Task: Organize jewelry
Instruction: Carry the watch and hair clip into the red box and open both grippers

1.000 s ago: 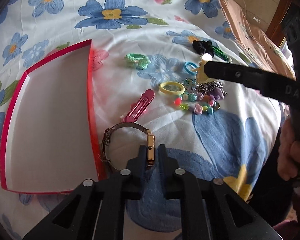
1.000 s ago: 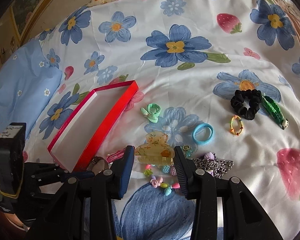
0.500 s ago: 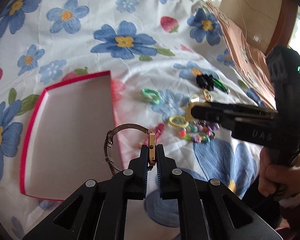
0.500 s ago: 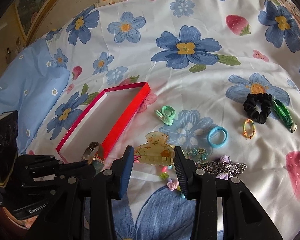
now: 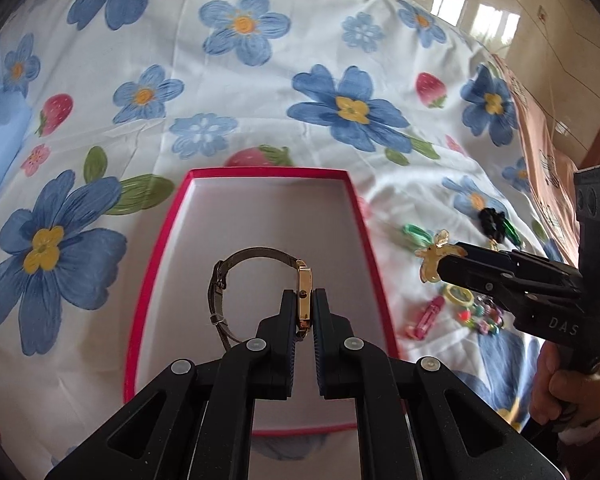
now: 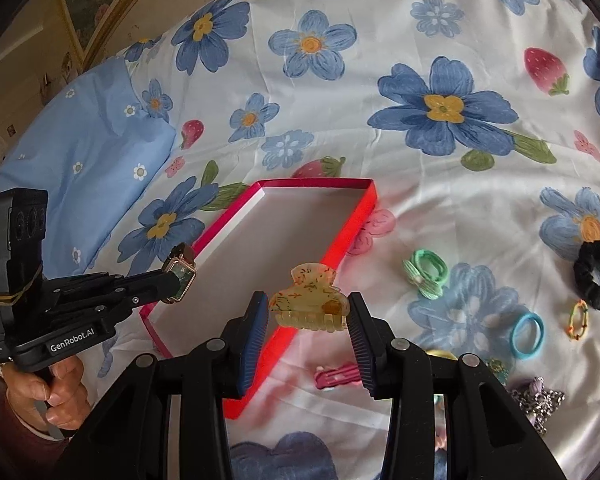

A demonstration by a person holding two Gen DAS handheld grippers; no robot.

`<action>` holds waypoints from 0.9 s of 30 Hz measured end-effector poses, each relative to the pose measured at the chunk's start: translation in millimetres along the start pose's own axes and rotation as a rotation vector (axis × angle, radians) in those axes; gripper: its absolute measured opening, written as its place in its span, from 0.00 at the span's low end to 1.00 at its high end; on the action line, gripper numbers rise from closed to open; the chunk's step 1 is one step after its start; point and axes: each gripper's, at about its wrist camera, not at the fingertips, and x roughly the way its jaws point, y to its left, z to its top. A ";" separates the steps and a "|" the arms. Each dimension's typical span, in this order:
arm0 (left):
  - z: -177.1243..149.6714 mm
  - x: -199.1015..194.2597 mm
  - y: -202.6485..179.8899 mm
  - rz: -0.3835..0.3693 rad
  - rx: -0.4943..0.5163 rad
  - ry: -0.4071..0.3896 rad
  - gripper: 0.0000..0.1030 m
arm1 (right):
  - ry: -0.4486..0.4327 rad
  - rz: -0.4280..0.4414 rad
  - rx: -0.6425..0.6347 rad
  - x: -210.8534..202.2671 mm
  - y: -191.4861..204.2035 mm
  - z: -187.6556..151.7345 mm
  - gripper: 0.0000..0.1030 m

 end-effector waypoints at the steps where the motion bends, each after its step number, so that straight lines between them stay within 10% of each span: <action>1: 2.5 2.6 4.2 0.004 -0.008 0.002 0.06 | 0.003 0.006 -0.008 5.4 3.6 3.6 0.39; 27: 57.4 161.5 65.6 0.075 -0.080 0.192 0.07 | 0.216 -0.038 -0.169 148.0 22.1 42.6 0.39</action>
